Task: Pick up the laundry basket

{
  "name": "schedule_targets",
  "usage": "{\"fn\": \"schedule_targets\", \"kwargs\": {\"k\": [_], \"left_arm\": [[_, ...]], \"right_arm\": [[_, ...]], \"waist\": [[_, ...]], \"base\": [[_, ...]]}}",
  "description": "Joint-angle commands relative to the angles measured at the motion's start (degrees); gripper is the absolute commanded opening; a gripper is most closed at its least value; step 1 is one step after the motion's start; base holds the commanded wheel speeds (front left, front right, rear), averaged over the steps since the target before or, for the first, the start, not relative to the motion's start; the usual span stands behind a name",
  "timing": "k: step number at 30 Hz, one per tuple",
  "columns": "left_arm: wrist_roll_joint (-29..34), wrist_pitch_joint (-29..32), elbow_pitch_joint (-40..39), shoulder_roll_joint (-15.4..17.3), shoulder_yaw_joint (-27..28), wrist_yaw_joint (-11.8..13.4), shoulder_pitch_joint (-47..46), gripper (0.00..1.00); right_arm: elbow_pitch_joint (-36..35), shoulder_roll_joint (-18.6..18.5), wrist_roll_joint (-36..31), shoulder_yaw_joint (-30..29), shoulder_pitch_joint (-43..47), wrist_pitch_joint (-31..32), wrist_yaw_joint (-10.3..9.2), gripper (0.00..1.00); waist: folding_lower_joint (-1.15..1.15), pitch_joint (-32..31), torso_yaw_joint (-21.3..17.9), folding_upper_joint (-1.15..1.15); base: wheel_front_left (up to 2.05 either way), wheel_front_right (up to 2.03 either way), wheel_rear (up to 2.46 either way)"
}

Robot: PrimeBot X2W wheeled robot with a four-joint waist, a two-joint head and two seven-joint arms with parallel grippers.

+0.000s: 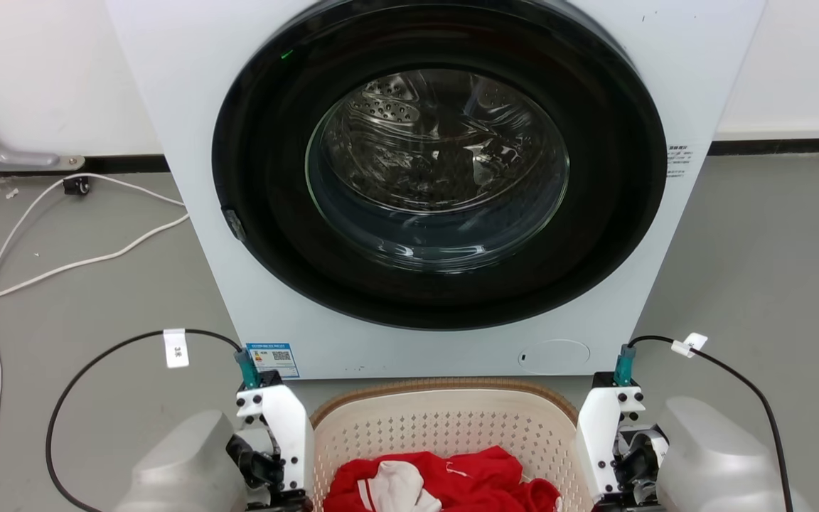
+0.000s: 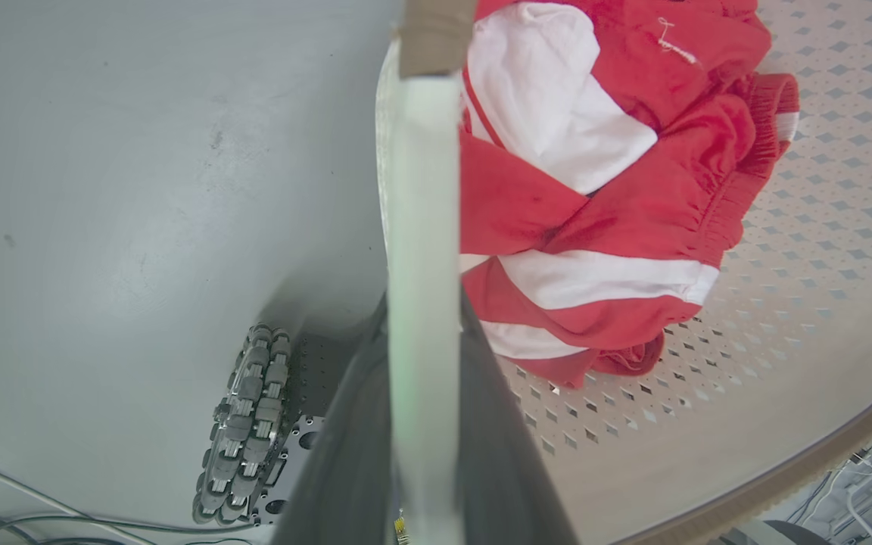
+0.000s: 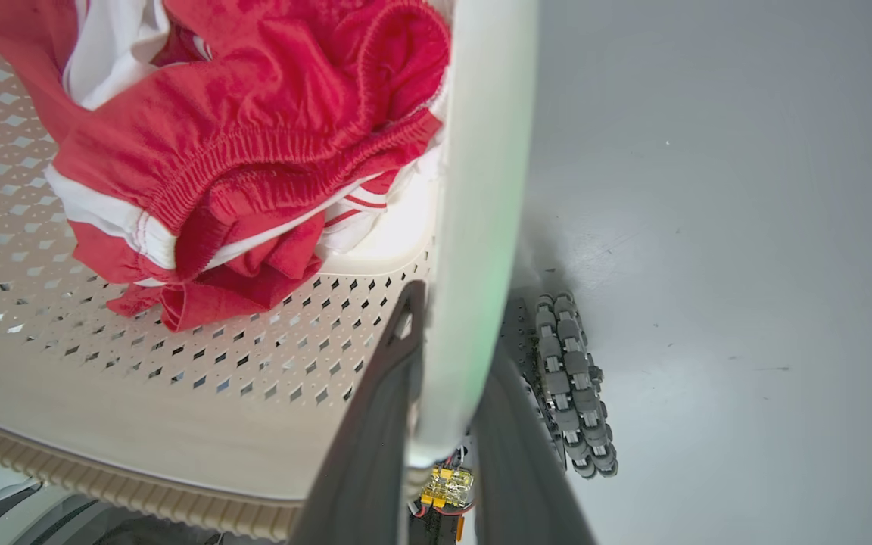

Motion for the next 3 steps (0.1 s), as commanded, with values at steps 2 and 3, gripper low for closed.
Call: {"fn": "schedule_targets", "kwargs": {"k": [2, 3], "left_arm": [[-1.2, 0.5, -1.2, -3.2, 0.3, -0.9, 0.7, 0.00], [-1.2, 0.5, -1.1, -3.2, 0.3, -0.9, 0.7, 0.00]], "right_arm": [[-1.0, 2.4, 0.9, -0.2, 0.8, -0.3, 0.76, 0.00], [-1.0, 2.4, 0.9, -0.2, 0.9, -0.3, 0.76, 0.00]], "waist": [[0.01, -0.5, 0.0, 0.00], [0.01, -0.6, 0.0, 0.00]], "base": [[0.00, 0.00, 0.00], [0.00, 0.00, 0.00]]}}
